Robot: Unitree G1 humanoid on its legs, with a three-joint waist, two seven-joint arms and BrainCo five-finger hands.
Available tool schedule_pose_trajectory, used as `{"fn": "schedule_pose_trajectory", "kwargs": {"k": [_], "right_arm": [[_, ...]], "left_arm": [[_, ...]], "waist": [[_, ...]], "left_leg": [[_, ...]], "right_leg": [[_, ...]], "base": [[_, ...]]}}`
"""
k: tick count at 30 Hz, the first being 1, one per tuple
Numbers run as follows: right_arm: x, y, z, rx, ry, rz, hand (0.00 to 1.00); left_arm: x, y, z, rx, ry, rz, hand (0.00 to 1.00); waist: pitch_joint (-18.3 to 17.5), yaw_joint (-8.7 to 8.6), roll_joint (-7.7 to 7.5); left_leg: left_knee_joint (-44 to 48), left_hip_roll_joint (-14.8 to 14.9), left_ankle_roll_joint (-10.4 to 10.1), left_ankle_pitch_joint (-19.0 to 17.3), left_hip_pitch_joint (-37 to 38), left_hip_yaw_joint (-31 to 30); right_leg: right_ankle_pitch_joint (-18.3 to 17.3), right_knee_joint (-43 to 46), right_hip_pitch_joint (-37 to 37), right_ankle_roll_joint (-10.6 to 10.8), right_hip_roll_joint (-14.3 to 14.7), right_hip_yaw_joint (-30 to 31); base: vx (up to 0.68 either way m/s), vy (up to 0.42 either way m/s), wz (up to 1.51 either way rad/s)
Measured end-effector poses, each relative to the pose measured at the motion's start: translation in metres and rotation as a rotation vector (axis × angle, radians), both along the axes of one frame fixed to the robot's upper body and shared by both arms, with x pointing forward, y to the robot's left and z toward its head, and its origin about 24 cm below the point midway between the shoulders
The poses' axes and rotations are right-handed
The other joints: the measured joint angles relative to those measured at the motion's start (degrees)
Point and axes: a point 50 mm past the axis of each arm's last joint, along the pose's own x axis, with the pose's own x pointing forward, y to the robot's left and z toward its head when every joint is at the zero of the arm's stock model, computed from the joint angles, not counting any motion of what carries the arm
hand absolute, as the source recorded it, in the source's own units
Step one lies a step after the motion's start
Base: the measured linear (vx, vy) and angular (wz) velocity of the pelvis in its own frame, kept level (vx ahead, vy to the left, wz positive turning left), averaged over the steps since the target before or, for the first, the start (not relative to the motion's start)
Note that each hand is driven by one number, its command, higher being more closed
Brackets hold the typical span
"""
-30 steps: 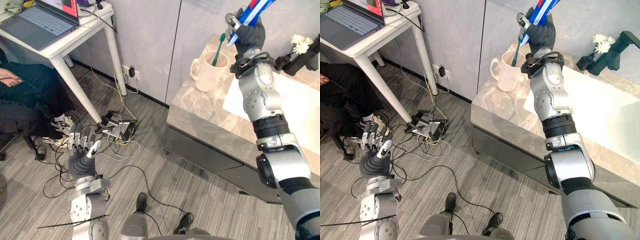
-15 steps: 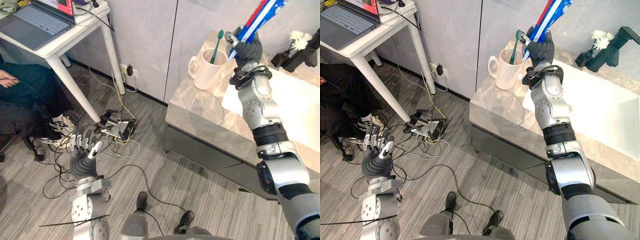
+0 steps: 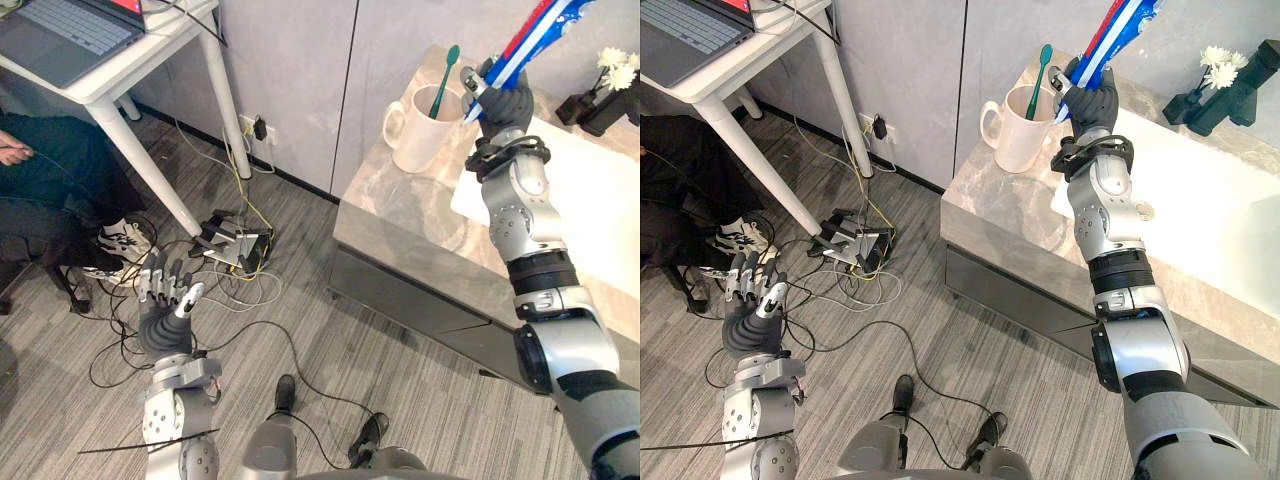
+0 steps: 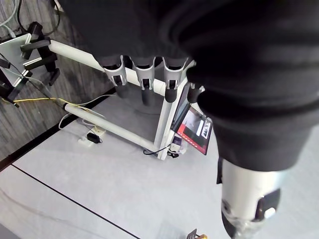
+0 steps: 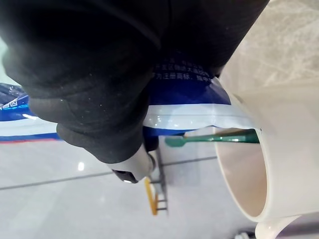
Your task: Organize washtable
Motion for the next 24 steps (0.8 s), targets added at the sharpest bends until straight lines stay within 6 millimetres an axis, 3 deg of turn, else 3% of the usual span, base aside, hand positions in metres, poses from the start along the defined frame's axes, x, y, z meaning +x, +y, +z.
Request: {"fn": "schedule_pose_trajectory", "kwargs": {"k": [7, 13, 17, 21, 22, 24], "right_arm": [[0.000, 0.000, 0.001, 0.004, 0.000, -0.010, 1.00], [-0.002, -0.005, 0.024, 0.044, -0.067, -0.029, 1.00], [-0.011, -0.019, 0.070, -0.006, -0.179, -0.105, 1.00], [-0.049, -0.052, 0.151, -0.333, -0.392, -0.448, 1.00], [-0.066, -0.055, 0.175, -0.495, -0.468, -0.585, 1.00], [-0.092, -0.056, 0.204, -0.697, -0.577, -0.757, 1.00]], "left_arm": [[0.000, 0.000, 0.000, -0.001, 0.001, 0.004, 0.00], [0.000, 0.001, 0.000, -0.006, 0.005, 0.017, 0.00], [0.000, 0.001, 0.000, -0.006, 0.004, 0.016, 0.00], [-0.001, 0.002, -0.004, -0.008, 0.015, 0.024, 0.00], [-0.001, 0.002, -0.005, -0.009, 0.020, 0.024, 0.00], [-0.001, 0.002, -0.008, -0.012, 0.032, 0.022, 0.00]], "waist": [[0.1, 0.04, 0.08], [1.3, 0.01, 0.04], [1.3, -0.02, 0.03], [1.4, -0.07, -0.04], [1.4, -0.02, -0.05], [1.4, -0.26, -0.06]], "left_leg": [[0.0, 0.0, 0.0, 0.0, 0.0, 0.0], [0.0, 0.0, 0.0, 0.0, 0.0, 0.1], [0.0, -0.1, 0.0, 0.0, 0.0, 0.0], [0.0, -0.1, 0.0, 0.0, -0.1, -0.6], [0.0, -0.1, 0.0, 0.0, -0.1, -1.0], [0.0, -0.1, 0.0, 0.0, 0.0, -1.2]], "right_leg": [[0.0, 0.1, 0.0, 0.0, -0.1, 0.0], [0.0, 0.1, 0.0, 0.0, -0.1, 0.1], [0.0, 0.0, 0.0, 0.0, -0.1, 0.0], [0.0, 0.0, 0.2, 0.0, -0.1, -0.5], [0.0, 0.0, 0.3, 0.0, -0.1, -0.6], [0.0, 0.0, 0.4, 0.0, 0.0, -0.9]], "base": [[0.00, 0.000, 0.00], [0.00, 0.000, 0.00], [0.00, 0.000, 0.01], [0.00, 0.000, 0.06], [0.00, 0.000, 0.05], [0.00, 0.001, 0.02]]}}
